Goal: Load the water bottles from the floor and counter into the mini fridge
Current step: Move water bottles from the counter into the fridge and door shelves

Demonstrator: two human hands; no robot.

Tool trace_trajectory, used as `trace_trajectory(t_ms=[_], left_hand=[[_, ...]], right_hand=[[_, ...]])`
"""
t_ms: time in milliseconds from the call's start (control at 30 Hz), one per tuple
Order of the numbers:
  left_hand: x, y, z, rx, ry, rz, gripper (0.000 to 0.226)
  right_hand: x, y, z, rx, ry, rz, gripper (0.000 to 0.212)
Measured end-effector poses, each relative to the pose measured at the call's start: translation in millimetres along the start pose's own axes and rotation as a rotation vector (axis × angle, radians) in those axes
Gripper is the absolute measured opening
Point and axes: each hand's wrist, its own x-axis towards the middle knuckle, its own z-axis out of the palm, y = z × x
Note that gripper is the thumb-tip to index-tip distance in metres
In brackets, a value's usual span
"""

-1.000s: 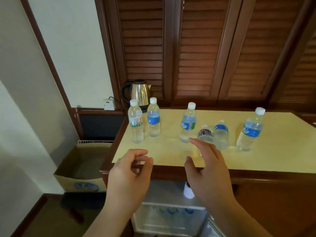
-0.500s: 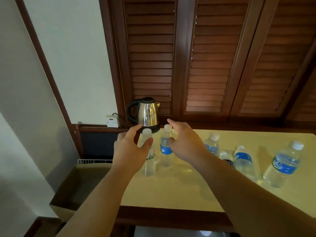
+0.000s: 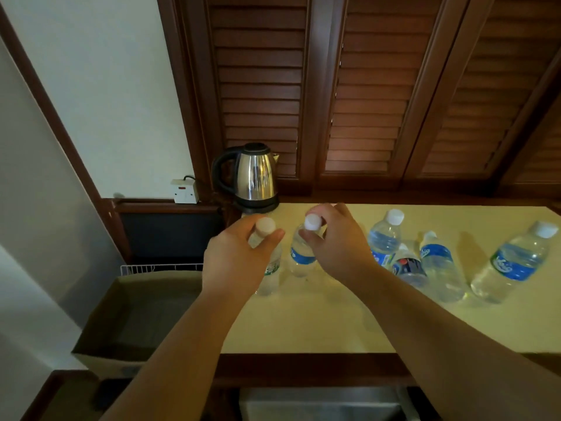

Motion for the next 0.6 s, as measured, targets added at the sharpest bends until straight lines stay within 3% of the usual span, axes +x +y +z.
trace_trajectory(t_ms=[300,400,600], left_hand=[[-154,33,-10,0.064,0.186,0.093,0.027],[-217,50,-4,0.065,0.26,0.149,0.036],[-324,30,35,0.057,0.241,0.109,0.042]], right_hand=[[-158,23,-55,0.143,0.16,-0.038,0.024],[-209,21,-83,0.212,0.196,-0.066,0.023],[-303,53,-93,0.22,0.152,-0.076,0.029]])
